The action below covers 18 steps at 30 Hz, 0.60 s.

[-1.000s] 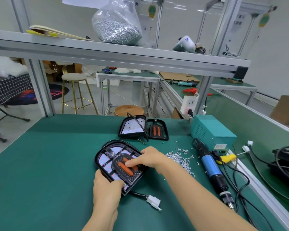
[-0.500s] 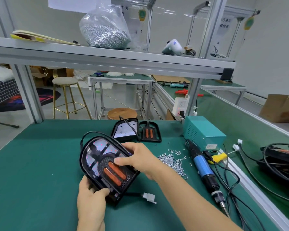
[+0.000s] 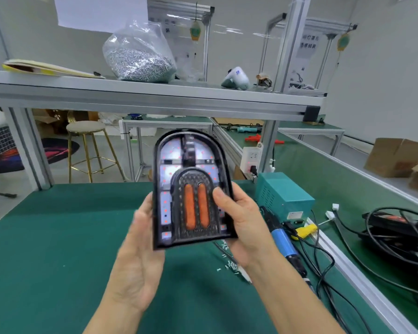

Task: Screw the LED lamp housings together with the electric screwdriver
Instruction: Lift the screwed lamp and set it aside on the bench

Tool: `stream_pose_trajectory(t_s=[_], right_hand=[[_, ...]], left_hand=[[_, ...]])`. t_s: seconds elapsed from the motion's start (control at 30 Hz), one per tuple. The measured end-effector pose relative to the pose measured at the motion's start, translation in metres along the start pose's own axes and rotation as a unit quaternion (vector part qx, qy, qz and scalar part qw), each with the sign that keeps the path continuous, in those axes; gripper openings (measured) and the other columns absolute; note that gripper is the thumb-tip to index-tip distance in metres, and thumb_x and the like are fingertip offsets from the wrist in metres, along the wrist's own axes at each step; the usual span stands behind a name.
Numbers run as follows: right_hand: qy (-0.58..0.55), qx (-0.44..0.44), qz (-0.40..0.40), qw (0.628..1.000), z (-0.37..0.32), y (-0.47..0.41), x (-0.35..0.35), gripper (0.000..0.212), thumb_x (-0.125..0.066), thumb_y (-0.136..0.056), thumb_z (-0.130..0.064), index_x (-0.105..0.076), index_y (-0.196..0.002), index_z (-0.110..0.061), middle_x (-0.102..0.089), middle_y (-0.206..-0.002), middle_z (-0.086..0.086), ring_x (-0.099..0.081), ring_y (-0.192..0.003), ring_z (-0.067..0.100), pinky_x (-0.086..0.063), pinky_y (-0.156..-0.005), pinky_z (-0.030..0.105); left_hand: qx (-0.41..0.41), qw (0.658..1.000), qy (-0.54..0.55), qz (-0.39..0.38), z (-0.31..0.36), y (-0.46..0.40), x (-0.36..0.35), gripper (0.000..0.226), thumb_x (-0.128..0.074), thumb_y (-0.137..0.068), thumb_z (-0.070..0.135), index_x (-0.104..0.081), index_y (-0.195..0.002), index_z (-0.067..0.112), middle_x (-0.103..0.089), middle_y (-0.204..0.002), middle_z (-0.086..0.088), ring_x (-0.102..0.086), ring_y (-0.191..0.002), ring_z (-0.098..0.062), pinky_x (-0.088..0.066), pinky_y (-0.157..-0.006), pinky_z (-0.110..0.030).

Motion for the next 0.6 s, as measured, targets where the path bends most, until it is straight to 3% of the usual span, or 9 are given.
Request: stream_pose_trajectory(t_s=[0.07,0.13,0.2,0.27,0.37,0.47,0.53,0.6], right_hand=[[0.003,0.002,0.006,1.000,-0.015,-0.003,0.007,0.031,-0.067,-0.077,-0.016,-0.068,-0.106,-0.007,-0.073,-0.099,0.012,-0.070,-0.078,0.022,-0.060,-0.068,0.036],[0.007,0.002,0.013,1.000,-0.027,-0.008,0.012,0.034,-0.067,-0.077,-0.017,-0.067,-0.108,-0.005,-0.074,-0.097,0.010,-0.071,-0.077,0.020,-0.060,-0.067,0.034],[0.002,-0.004,0.023,1.000,-0.034,-0.015,0.015,0.035,-0.066,-0.077,-0.016,-0.065,-0.110,-0.003,-0.073,-0.095,0.010,-0.071,-0.076,0.019,-0.060,-0.067,0.034],[0.001,-0.015,0.040,0.999,-0.036,-0.021,0.016,0.033,-0.065,-0.080,-0.014,-0.064,-0.111,-0.003,-0.073,-0.094,0.010,-0.070,-0.076,0.020,-0.060,-0.068,0.034],[-0.006,-0.024,0.058,0.998,-0.039,-0.026,0.021,0.023,-0.060,-0.089,-0.008,-0.064,-0.111,-0.004,-0.072,-0.092,0.009,-0.069,-0.075,0.019,-0.060,-0.066,0.033],[-0.019,-0.030,0.072,0.997,-0.044,-0.029,0.023,0.031,-0.059,-0.092,-0.009,-0.060,-0.120,0.002,-0.072,-0.096,0.011,-0.069,-0.078,0.021,-0.060,-0.067,0.034],[-0.017,-0.032,0.083,0.996,-0.050,-0.030,0.023,0.034,-0.061,-0.091,-0.011,-0.060,-0.123,0.000,-0.071,-0.100,0.012,-0.068,-0.080,0.021,-0.060,-0.071,0.034],[-0.016,-0.027,0.090,0.995,-0.058,-0.032,0.024,0.028,-0.062,-0.092,-0.013,-0.064,-0.118,-0.006,-0.071,-0.097,0.008,-0.068,-0.078,0.018,-0.058,-0.071,0.032]], left_hand=[[0.001,1.000,-0.018,0.012,-0.005,-0.014,-0.004,0.071,-0.064,-0.078,0.053,-0.050,-0.136,0.016,-0.056,-0.136,-0.004,-0.049,-0.129,-0.018,-0.037,-0.103,-0.036],[0.010,0.987,-0.158,0.022,-0.020,-0.028,-0.010,0.063,-0.073,-0.068,0.038,-0.057,-0.126,0.018,-0.064,-0.125,0.003,-0.057,-0.117,-0.011,-0.042,-0.093,-0.025],[0.071,0.948,-0.307,0.051,-0.044,-0.041,-0.017,0.056,-0.077,-0.069,0.019,-0.056,-0.120,0.013,-0.063,-0.124,-0.002,-0.057,-0.105,-0.014,-0.040,-0.085,-0.025],[0.158,0.908,-0.375,0.095,-0.067,-0.051,-0.020,0.059,-0.077,-0.075,0.014,-0.048,-0.125,0.006,-0.053,-0.127,-0.012,-0.051,-0.105,-0.022,-0.034,-0.085,-0.029],[0.195,0.913,-0.349,0.076,-0.089,-0.062,-0.026,0.070,-0.077,-0.077,0.019,-0.041,-0.137,0.010,-0.050,-0.123,-0.009,-0.050,-0.105,-0.019,-0.032,-0.088,-0.029],[0.192,0.927,-0.321,0.010,-0.104,-0.074,-0.036,0.057,-0.076,-0.078,0.022,-0.046,-0.127,0.020,-0.053,-0.124,0.002,-0.052,-0.112,-0.014,-0.035,-0.096,-0.032],[0.205,0.924,-0.322,-0.033,-0.115,-0.080,-0.044,0.064,-0.075,-0.079,0.019,-0.042,-0.134,0.021,-0.053,-0.131,-0.001,-0.050,-0.121,-0.021,-0.037,-0.105,-0.040],[0.211,0.913,-0.345,-0.045,-0.126,-0.084,-0.052,0.062,-0.071,-0.083,0.014,-0.044,-0.138,0.016,-0.057,-0.127,-0.007,-0.053,-0.117,-0.023,-0.040,-0.101,-0.037]])
Point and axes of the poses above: each hand's wrist, its own y-axis away from the middle knuckle, its own x-axis out of the back of the hand, z = x × y, the point moved 1 cm from there along -y, towards the middle knuckle
